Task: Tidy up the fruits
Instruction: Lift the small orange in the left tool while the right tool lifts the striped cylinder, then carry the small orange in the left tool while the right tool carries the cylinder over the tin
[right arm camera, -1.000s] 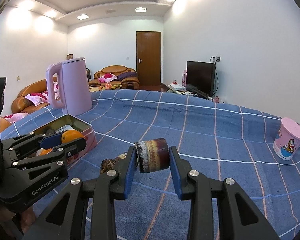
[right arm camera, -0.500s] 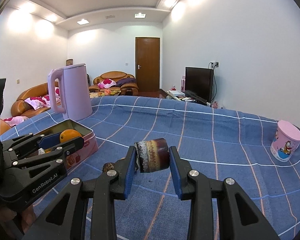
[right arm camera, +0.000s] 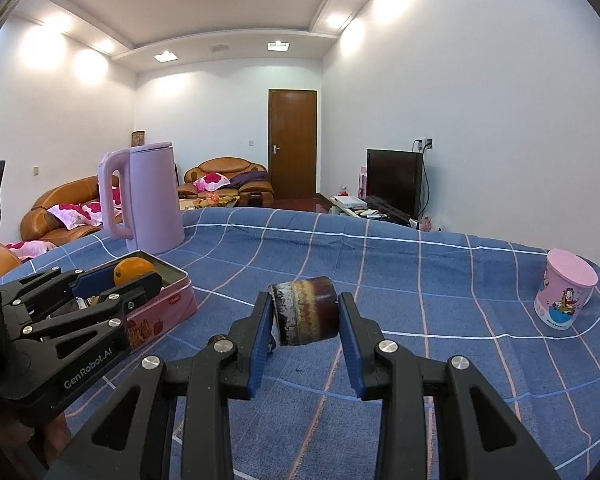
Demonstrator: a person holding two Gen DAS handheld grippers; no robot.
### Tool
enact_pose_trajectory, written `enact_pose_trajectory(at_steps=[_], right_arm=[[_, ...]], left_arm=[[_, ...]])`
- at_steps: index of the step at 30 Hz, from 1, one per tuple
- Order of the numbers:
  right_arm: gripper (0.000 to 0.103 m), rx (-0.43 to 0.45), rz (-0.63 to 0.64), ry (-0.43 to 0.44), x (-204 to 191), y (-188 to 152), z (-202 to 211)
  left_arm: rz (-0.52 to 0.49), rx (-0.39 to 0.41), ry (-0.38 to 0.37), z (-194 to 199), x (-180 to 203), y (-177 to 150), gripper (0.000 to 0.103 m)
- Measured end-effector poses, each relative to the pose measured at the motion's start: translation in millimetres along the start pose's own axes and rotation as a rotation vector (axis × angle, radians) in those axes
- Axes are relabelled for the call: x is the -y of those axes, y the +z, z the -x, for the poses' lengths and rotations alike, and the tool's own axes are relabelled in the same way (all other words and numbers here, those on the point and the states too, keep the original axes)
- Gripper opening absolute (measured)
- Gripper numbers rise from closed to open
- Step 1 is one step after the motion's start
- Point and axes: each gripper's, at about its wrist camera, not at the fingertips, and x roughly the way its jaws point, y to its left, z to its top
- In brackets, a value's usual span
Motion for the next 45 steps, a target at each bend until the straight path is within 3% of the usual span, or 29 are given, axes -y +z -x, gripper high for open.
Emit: enact_pose_trajectory(at_steps=[21,45], right_arm=[[0.035,-0.025,0.019,0.016,-12,4,-4],[0.035,-0.021,0.081,0.187,-87,28,-17]], left_arm=[[0.042,-0.047,0.002,1,-15,-2,0.034],[0.102,-0.086,0.096,17,-78,-7,0.034]])
